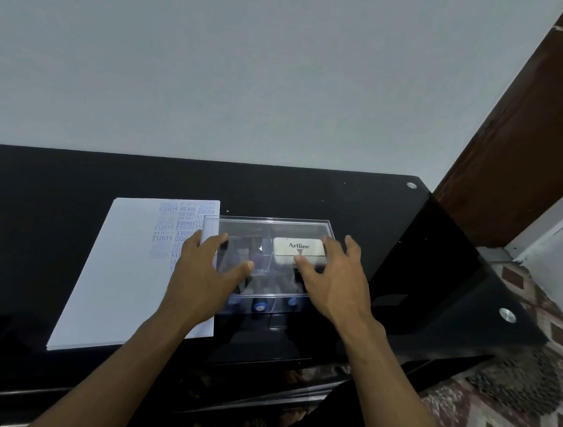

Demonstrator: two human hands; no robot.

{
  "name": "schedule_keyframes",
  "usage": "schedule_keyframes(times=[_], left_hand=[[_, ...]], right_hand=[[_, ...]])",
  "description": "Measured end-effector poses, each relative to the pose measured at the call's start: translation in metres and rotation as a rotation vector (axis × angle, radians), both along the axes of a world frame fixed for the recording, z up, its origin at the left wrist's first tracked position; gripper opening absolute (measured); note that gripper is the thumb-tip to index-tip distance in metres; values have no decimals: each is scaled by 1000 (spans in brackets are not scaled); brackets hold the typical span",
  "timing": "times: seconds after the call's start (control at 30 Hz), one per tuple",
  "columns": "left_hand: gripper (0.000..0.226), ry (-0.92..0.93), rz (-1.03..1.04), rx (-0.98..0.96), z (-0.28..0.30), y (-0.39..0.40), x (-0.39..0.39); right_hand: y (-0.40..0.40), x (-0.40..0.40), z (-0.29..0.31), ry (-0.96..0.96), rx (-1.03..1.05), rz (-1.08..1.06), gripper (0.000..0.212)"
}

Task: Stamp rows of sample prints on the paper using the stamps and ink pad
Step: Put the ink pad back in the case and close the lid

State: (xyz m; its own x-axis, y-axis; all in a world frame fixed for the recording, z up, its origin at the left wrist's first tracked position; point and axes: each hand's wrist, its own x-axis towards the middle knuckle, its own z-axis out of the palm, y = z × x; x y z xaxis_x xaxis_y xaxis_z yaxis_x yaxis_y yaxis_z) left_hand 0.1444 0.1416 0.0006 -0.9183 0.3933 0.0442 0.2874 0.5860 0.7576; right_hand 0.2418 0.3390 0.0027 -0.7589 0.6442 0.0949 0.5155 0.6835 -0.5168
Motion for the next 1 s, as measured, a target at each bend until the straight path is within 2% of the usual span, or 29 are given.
schedule_keyframes(times=[0.1,0.2,0.3,0.43,0.7,1.0], left_hand=[[90,-47,-39,83,-16,-16,9],[114,-144,-92,151,-26,-31,22],[105,-113,-95,184,-31,-34,27],[93,-93,-61,191,-29,-29,27],[92,-39,-48,163,-17,-2,-8],[96,-25,-46,172,-24,56,-93]], right_hand=[[5,16,-10,123,-143,61,70],[8,37,-14,155,-371,156,93],[11,48,-18,124,-408,221,99],[14,44,-23,170,-401,185,92],[34,10,-12,201,-408,169,91],[89,-74,-4,204,-412,143,100]])
